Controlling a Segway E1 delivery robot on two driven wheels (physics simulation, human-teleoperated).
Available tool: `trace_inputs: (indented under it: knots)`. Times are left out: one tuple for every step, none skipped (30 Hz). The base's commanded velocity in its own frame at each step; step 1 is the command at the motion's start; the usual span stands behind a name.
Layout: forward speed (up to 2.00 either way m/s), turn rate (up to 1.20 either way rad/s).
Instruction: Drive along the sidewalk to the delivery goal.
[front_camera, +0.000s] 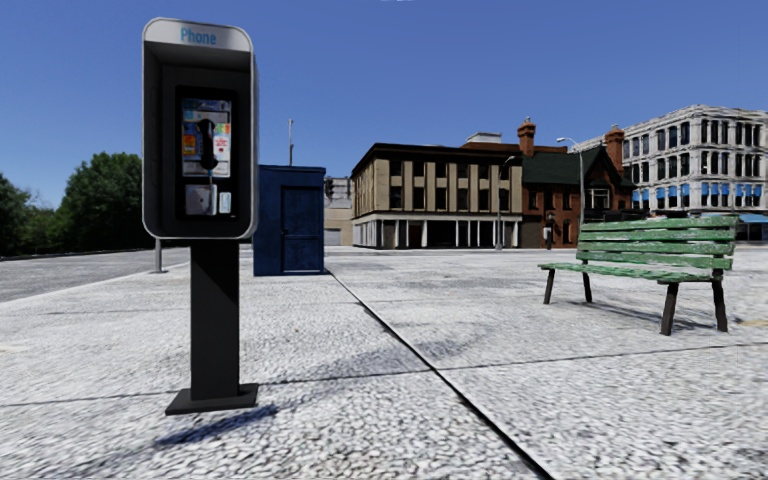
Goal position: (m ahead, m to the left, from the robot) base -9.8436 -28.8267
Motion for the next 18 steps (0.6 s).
trace_inputs:
  knots:
    - [0.00,-1.20]
    - [0.00,-1.20]
    - [0.00,-1.20]
    - [0.00,-1.20]
    - [0.00,-1.20]
    - [0.00,-1.20]
    - [0.00,-1.20]
    - [0.00,-1.20]
    - [0.00,-1.20]
    - [0.00,-1.20]
    - [0.00,-1.20]
    - [0.00,-1.20]
    - [0.00,-1.20]
    - [0.00,-1.20]
    - [0.00,-1.20]
    - [0.00,-1.20]
    - [0.00,-1.20]
    - [0.00,-1.20]
